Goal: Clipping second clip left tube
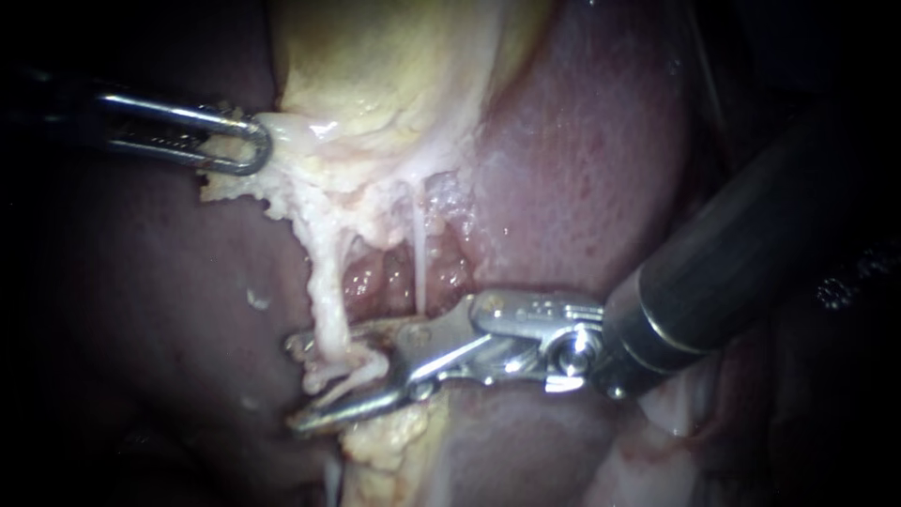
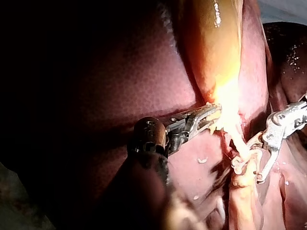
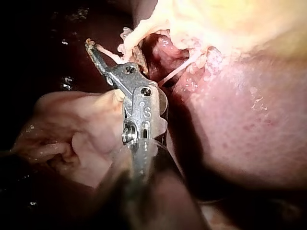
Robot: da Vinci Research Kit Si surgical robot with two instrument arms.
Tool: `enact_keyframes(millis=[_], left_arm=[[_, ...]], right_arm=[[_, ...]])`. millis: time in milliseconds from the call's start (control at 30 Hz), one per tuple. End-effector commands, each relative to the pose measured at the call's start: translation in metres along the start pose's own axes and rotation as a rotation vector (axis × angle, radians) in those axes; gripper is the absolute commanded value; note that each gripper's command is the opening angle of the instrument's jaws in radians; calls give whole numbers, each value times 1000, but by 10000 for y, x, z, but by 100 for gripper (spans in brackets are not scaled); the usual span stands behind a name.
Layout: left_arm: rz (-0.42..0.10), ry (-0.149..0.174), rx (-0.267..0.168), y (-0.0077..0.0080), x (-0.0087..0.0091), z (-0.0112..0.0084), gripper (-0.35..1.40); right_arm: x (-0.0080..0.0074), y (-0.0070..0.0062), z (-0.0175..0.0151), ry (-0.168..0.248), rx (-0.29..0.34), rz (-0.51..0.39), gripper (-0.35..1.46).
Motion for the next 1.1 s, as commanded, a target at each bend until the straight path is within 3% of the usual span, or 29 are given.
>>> enact_keyframes(millis=[33,500,767,1100], left_arm=[[0,0,-1,0,0,-1,-35],[0,0,-1,0,0,-1,-35],[0,0,-1,0,1,-1,-35],[0,0,-1,1,1,-1,-35]], right_arm=[[1,-2,1,0,-2,-2,43],[5,-9,-8,9,-29,33,7],[3,-10,-12,9,-28,39,-35],[-4,-10,-14,7,-27,77,-35]])
